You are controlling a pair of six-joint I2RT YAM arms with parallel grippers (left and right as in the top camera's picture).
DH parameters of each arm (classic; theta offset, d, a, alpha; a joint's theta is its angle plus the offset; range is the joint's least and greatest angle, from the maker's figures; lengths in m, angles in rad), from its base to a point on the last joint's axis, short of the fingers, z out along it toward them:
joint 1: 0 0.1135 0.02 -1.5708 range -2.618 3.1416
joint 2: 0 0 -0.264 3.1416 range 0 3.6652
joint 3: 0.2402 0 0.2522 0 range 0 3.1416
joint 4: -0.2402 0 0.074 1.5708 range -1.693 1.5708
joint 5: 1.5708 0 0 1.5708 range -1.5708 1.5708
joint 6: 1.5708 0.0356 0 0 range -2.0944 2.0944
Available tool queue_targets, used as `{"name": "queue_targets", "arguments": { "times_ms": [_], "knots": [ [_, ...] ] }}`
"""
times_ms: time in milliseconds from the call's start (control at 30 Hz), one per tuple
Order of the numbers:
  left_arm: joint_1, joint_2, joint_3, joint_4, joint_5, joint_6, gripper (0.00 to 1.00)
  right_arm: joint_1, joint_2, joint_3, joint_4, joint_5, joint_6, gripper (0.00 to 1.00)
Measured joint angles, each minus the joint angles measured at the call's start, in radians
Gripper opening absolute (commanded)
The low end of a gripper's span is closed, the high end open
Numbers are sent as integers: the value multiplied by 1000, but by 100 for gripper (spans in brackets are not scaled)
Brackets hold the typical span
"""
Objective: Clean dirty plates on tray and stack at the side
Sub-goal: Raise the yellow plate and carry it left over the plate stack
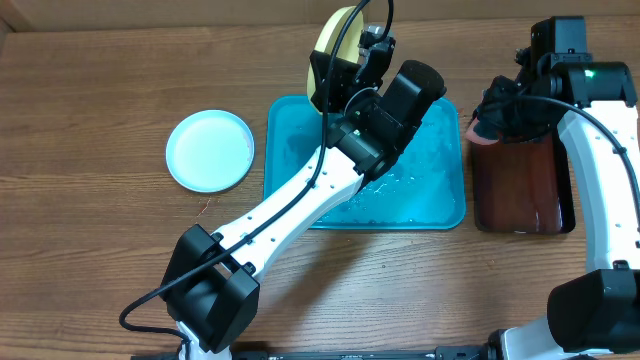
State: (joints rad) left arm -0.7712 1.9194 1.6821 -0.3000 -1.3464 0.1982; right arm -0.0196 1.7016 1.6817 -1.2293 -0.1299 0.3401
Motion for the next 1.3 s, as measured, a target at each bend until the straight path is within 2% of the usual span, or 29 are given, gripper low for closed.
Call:
{"name": "queue_targets", "arguments": {
  "times_ms": [300,633,867,967,1100,1300],
  "knots": [
    [0,0,0,70,-59,108,4,0,0,0,-2,0,-1,4],
    [0,0,0,76,-72,139,4,0,0,0,-14,0,0,4],
    [0,-23,0,-37,-63,122,4,0,0,0,-14,0,0,4],
    [0,-80,2,-198,22,64,4,0,0,0,-14,0,0,4],
    [19,-161,7,-410,240,-64,4,0,0,0,-14,0,0,4],
    [176,-210,10,-584,598,-268,4,0,0,0,-18,0,0,4]
  ]
}}
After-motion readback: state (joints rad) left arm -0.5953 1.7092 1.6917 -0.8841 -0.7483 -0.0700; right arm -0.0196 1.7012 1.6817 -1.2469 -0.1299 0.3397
